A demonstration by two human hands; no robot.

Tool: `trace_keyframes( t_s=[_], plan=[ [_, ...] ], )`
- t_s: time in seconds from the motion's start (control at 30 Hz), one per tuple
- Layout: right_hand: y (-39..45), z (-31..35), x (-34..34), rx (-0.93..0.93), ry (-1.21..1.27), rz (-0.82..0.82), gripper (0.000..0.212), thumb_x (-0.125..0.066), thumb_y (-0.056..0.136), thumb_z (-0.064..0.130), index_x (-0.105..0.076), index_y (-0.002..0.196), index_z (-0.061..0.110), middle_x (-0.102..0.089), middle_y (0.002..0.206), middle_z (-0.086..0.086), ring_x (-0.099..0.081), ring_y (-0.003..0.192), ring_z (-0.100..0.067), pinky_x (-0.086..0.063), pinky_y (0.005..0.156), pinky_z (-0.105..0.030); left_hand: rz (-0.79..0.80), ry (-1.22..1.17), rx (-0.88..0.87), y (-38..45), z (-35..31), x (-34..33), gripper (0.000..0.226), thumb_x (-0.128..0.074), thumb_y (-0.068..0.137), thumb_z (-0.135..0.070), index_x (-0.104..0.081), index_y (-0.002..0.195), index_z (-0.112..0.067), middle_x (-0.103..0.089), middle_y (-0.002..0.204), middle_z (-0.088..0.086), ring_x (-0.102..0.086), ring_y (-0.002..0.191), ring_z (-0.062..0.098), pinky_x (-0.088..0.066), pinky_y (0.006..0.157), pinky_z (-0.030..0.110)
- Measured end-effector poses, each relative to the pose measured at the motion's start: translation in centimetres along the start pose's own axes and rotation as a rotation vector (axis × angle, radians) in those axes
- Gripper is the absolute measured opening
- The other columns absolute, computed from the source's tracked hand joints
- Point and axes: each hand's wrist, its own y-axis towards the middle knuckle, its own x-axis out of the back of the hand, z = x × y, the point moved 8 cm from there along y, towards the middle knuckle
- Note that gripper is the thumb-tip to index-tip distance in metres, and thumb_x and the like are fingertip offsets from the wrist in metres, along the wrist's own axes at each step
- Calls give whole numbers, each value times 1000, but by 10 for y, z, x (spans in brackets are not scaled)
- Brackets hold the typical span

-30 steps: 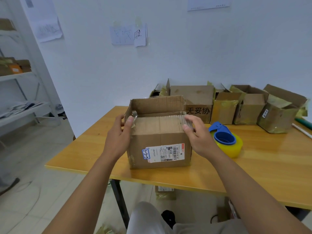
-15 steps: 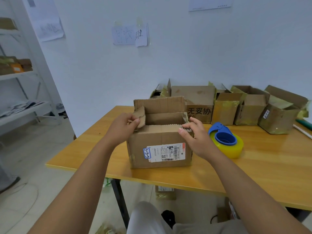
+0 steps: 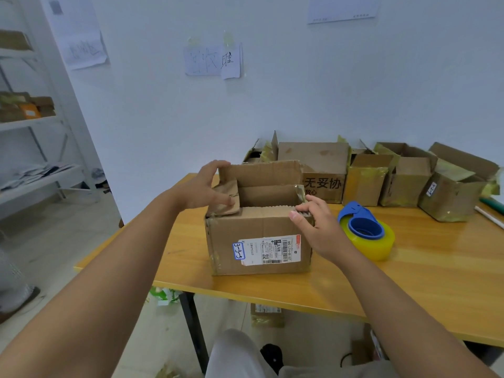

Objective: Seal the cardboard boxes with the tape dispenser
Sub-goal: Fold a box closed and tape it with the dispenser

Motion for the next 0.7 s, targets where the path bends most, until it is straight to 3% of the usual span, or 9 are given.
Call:
trace_keyframes(
  t_s=[0.07,0.13,0.3,0.4,0.47,0.6,0.7],
  plan=[
    [0,1,0,3,-1,2,28,-51,99,46,-57,119,27,-29,158,1,-29,143,-16,-32,106,-35,-58,-6,-35,3,-1,0,60,-81,80,-32,-42,125,-37,-28,138,-14,-33,131,16,-34,89,23],
    [-1,1,0,10,5,4,26,-51,99,46,-56,117,28,-29,158,1,-29,143,-16,-32,107,-35,-56,28,4,5,3,-3,52,-79,80,-40,-48,122,-32,-32,133,-13,-38,122,11,-35,81,18],
    [0,0,1,16,1,9,24,-52,99,47,-55,115,29,-31,156,3,-31,141,-13,-33,107,-35,-38,-69,100,3,19,-8,76,-73,81,-56,-39,145,-30,-40,138,-9,-43,126,13,-39,86,22],
    [0,1,1,24,3,10,22,-52,99,46,-55,114,30,-32,155,2,-32,139,-12,-32,105,-32,37,-153,87,3,21,-14,108,-75,75,-62,-7,156,-41,-16,162,-12,-33,143,18,-34,108,32],
    [0,1,1,32,5,9,21,-54,99,45,-55,113,30,-33,155,2,-32,140,-12,-32,105,-32,65,-146,91,4,19,-15,124,-76,66,-69,7,154,-45,-5,164,-16,-27,146,19,-29,113,36],
    [0,2,2,34,6,10,21,-54,98,45,-55,112,30,-35,154,2,-32,140,-13,-33,106,-32,74,-149,113,8,19,-16,137,-82,57,-70,11,154,-43,-6,165,-12,-26,147,17,-28,109,31],
    [0,0,2,24,4,19,22,-53,98,47,-55,114,31,-34,155,2,-31,142,-14,-33,108,-35,-35,-191,36,3,12,-13,126,-85,62,-62,2,153,-50,-25,156,-6,-35,138,15,-36,100,27]
  ],
)
